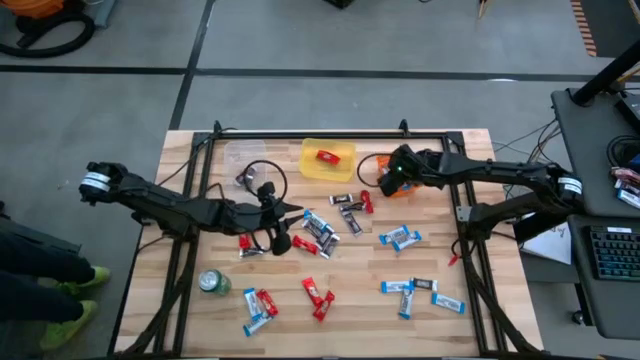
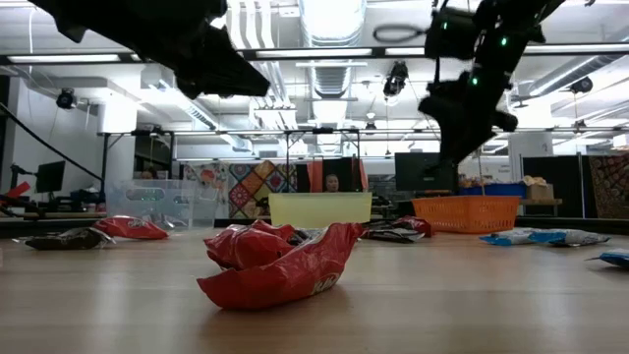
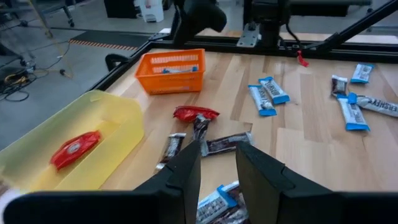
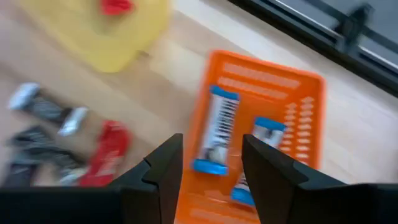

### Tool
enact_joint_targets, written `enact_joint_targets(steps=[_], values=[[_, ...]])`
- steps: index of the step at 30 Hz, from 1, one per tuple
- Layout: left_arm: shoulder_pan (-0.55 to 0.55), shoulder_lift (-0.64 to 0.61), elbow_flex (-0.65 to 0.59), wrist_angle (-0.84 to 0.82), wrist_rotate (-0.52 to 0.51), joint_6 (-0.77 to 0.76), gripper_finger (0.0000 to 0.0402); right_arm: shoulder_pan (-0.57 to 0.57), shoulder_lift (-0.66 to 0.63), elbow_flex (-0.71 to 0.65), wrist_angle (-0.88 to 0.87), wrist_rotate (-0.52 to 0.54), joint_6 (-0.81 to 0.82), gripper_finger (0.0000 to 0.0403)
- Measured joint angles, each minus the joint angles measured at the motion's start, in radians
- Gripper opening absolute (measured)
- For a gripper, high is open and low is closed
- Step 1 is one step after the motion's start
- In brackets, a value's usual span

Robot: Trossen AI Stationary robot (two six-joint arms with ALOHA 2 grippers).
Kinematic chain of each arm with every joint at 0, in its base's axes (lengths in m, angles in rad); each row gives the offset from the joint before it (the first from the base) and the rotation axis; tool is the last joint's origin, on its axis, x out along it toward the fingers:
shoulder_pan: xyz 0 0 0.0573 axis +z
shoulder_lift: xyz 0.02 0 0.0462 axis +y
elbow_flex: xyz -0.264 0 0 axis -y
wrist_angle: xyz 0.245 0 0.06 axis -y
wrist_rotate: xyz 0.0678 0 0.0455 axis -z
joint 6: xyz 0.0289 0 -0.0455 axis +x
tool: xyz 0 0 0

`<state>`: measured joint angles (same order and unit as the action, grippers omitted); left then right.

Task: Sort candy
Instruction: Put the brown chocolate bar into the transparent bin

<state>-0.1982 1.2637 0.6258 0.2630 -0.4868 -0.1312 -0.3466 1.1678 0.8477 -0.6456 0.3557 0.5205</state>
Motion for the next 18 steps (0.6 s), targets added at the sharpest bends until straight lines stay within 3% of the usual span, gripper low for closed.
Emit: enact_joint_targets(steps=[11,18], values=[[0.004,0.210,0.004,0.320,0.028,0.096,0.0101,0.264,-0.073,0.012,-0.001,0.001,0.019,0.0152],[0.028,0.354,0.100,0.369,0.028,0.162,0.0140,0.379,-0.072,0.012,0.000,0.011,0.064,0.0146]])
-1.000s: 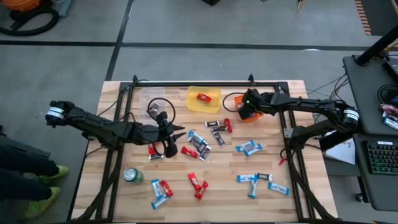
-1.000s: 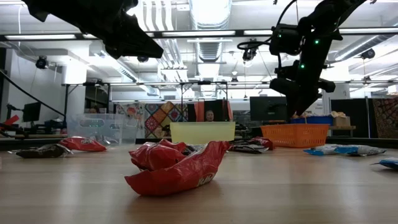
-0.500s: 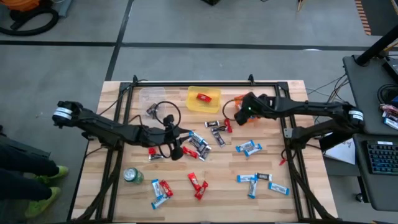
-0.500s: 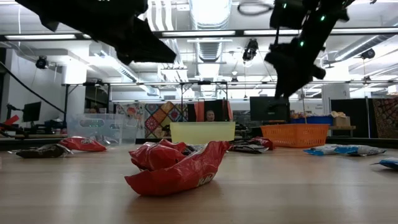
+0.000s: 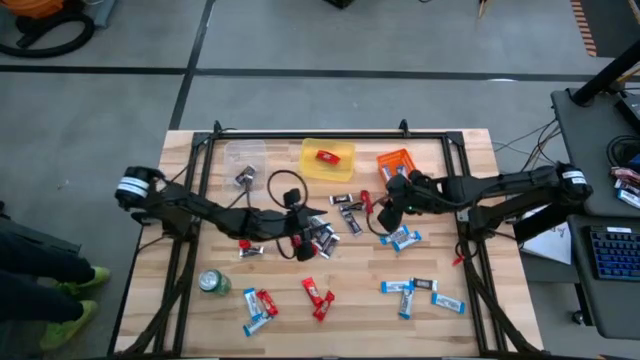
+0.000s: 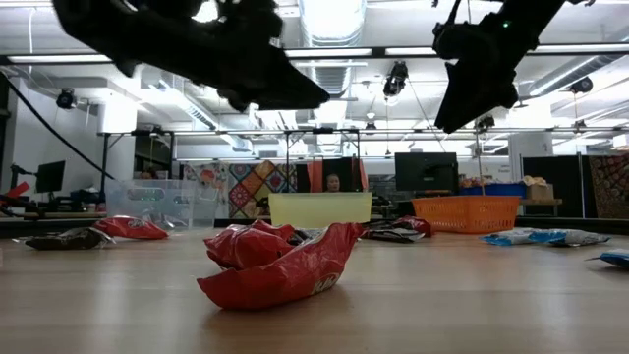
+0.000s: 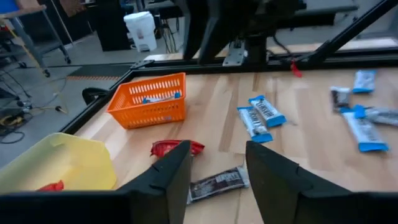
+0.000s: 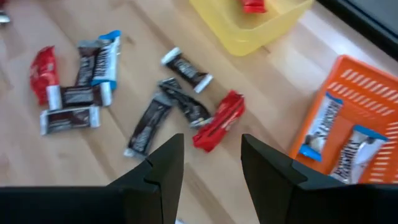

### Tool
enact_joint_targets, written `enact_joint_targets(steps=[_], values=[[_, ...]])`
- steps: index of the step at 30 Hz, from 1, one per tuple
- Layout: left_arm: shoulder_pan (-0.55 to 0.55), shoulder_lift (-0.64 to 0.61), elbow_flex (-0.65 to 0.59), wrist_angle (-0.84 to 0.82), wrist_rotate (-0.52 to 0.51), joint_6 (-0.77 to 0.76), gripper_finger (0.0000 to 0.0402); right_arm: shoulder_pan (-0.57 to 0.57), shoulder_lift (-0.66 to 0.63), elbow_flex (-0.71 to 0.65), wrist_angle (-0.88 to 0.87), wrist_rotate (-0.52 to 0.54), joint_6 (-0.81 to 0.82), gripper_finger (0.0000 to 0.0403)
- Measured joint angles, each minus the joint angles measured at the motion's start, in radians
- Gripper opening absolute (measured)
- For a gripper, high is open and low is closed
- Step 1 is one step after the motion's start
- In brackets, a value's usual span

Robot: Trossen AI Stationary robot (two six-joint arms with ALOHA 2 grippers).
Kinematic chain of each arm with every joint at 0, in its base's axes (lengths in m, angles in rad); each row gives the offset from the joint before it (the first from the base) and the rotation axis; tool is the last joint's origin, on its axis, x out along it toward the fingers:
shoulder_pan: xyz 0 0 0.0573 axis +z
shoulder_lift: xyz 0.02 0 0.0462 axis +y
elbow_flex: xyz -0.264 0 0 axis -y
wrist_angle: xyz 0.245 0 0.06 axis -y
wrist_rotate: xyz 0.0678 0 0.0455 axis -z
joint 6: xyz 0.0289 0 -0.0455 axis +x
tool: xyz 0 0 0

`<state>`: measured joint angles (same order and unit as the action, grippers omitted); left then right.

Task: Sort candy
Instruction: Put the brown chocolate bar into the transparent bin

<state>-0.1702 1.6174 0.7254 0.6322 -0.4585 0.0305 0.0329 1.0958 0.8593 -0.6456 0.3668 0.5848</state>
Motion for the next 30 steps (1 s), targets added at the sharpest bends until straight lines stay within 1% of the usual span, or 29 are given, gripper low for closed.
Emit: enact_joint_targets(steps=[3,6,11,16,22,30], values=[[0.020,0.076,0.054,0.001,0.000,0.028,0.0152,0.032,0.001,0.000,0.000,0.019,0.013,0.0147],[0.047,0.153,0.109,0.004,0.008,0.038,0.0155,0.054,0.001,0.000,0.000,0.052,0.027,0.0150],[0.092,0.276,0.194,0.003,0.085,0.041,0.0155,0.068,0.001,0.000,0.000,0.053,0.036,0.0148],[0.127,0.376,0.263,0.005,0.088,0.081,0.0155,0.068,0.001,-0.002,0.000,0.054,0.049,0.0144],[0.161,0.459,0.320,0.010,0.108,0.135,0.0155,0.068,0.001,-0.004,0.000,0.054,0.050,0.0144],[0.208,0.553,0.381,0.006,0.110,0.144,0.0155,0.068,0.001,-0.005,0.000,0.054,0.051,0.0144]])
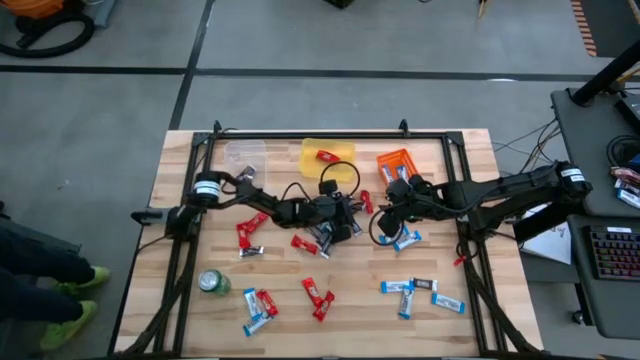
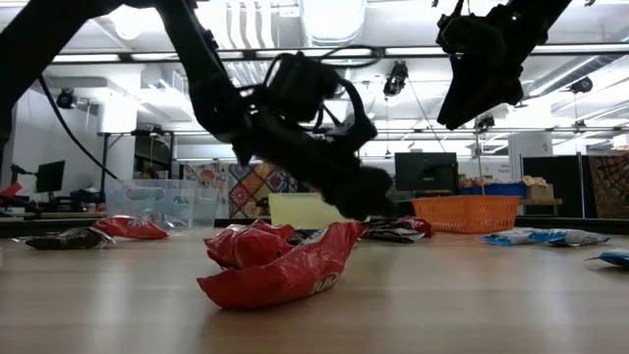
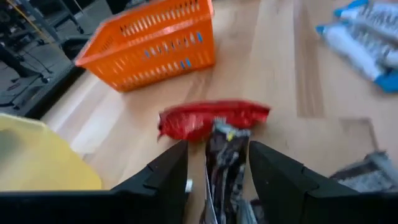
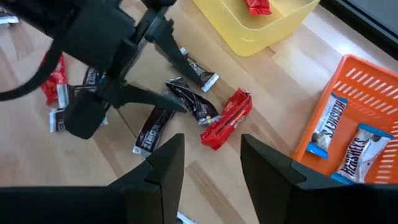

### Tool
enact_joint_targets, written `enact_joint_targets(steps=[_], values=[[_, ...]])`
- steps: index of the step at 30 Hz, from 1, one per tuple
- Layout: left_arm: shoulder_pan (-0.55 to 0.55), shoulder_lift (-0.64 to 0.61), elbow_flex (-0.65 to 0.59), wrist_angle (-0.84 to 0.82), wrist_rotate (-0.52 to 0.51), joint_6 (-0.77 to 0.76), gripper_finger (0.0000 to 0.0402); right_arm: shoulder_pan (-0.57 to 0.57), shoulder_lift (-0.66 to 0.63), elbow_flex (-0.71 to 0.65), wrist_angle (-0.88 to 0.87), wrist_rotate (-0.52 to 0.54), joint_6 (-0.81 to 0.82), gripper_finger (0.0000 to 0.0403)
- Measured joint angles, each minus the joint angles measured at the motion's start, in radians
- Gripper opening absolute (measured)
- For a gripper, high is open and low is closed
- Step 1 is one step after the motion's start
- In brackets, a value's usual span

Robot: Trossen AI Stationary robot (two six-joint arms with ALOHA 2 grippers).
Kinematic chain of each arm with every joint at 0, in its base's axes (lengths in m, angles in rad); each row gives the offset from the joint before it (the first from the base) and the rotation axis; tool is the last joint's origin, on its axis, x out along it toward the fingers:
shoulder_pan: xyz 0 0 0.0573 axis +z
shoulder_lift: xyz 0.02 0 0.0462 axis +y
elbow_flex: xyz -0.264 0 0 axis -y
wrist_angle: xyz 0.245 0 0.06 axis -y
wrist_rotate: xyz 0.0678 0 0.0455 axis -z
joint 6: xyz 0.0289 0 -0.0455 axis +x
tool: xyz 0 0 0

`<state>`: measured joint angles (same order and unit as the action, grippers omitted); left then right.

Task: Sort candy
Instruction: Put the brown chocolate bar into the transparent bin

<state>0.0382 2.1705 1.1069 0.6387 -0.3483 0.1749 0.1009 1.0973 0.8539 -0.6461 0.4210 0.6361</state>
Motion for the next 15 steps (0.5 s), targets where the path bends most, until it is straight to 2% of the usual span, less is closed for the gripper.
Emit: enact_joint_targets(steps=[8,15], values=[[0.013,0.022,0.000,-0.007,0.001,-0.010,0.0151,0.000,0.000,-0.005,0.000,0.000,0.010,0.0144],[0.017,0.024,-0.001,-0.035,-0.004,-0.035,0.0103,0.000,0.000,-0.005,0.000,-0.001,0.011,0.0144]])
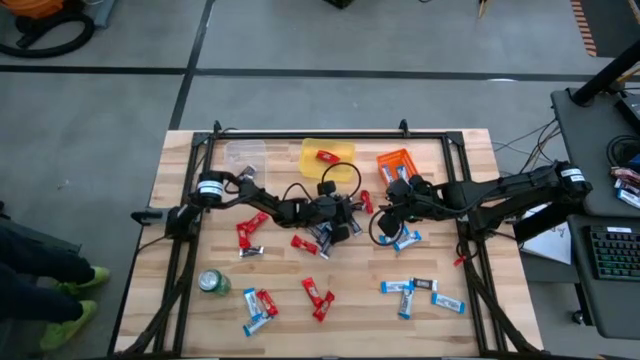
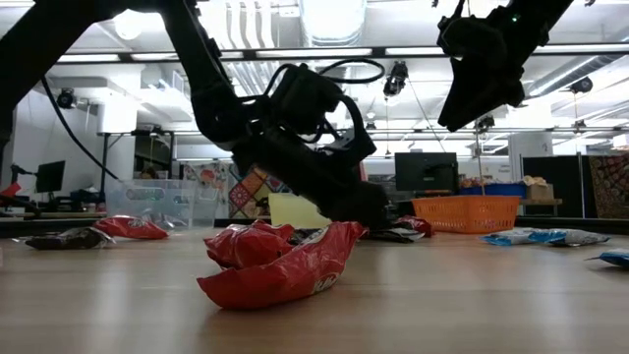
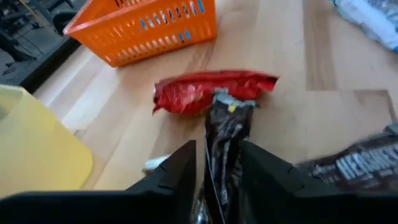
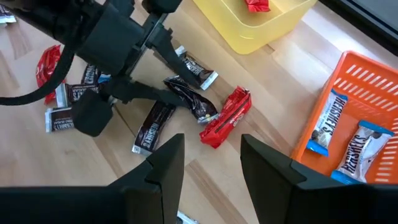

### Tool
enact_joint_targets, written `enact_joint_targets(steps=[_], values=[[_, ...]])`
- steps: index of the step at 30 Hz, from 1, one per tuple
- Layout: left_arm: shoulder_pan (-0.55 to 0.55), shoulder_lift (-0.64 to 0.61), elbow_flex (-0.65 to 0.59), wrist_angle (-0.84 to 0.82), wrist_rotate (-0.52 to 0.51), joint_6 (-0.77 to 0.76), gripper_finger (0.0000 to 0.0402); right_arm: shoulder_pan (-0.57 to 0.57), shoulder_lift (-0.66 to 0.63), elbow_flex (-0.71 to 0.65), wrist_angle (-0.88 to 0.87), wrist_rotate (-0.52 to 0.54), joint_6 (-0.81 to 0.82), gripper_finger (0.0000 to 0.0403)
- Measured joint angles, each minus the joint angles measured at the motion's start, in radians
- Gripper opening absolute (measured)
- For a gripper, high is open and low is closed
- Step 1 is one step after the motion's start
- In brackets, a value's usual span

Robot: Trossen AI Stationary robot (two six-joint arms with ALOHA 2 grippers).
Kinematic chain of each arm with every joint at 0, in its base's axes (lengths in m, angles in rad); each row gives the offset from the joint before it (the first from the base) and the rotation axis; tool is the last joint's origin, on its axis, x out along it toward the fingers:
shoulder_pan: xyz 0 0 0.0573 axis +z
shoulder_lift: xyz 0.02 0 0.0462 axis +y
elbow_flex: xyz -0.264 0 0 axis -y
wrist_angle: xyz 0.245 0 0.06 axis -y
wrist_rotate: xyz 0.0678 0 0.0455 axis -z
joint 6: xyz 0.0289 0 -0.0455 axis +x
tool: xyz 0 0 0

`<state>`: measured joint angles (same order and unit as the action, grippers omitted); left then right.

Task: Sort candy
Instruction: Put the brown chocolate bar into the transparent bin

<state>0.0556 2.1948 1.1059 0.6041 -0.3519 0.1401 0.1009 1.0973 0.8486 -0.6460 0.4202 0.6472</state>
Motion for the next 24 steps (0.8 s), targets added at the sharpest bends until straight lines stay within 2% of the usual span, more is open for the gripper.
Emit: enact_joint_targets(steps=[11,24], values=[[0.001,-0.003,0.000,-0.068,0.000,-0.053,0.0008,0.000,0.000,0.000,0.000,0.000,0.000,0.0144],[-0.023,-0.063,-0.004,-0.110,0.011,-0.060,0.0012,0.000,0.000,0.000,0.000,0.000,0.008,0.0144]])
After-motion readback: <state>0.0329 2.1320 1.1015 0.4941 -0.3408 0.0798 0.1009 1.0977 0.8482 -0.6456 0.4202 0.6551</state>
